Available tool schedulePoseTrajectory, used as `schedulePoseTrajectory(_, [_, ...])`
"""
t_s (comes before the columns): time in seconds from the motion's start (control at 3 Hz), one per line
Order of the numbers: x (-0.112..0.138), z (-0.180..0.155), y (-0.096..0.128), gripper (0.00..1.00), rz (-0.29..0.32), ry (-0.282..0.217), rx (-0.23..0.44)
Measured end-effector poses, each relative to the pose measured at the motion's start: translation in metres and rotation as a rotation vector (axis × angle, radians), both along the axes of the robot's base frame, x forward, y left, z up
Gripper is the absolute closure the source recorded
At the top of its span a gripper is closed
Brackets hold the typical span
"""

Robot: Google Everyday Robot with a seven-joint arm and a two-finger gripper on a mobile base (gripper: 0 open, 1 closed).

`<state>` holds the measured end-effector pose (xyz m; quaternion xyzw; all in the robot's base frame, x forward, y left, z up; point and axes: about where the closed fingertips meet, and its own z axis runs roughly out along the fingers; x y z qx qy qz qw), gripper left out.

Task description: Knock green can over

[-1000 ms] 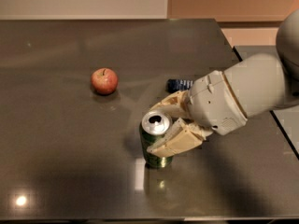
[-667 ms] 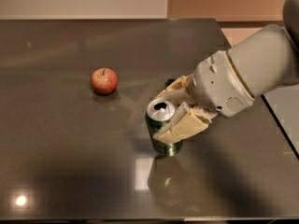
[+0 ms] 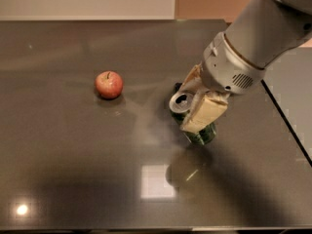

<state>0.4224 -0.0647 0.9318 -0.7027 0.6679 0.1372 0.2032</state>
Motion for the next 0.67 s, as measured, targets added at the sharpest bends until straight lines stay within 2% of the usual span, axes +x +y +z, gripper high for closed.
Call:
schedulePoseTrajectory(0.33, [0.011,-0.013,-0.013,1.0,0.03,-0.019,-0.153])
schedulePoseTrajectory(0.67, [0.013,-0.023,-0.019,0.84,0.072,-0.024,-0.256])
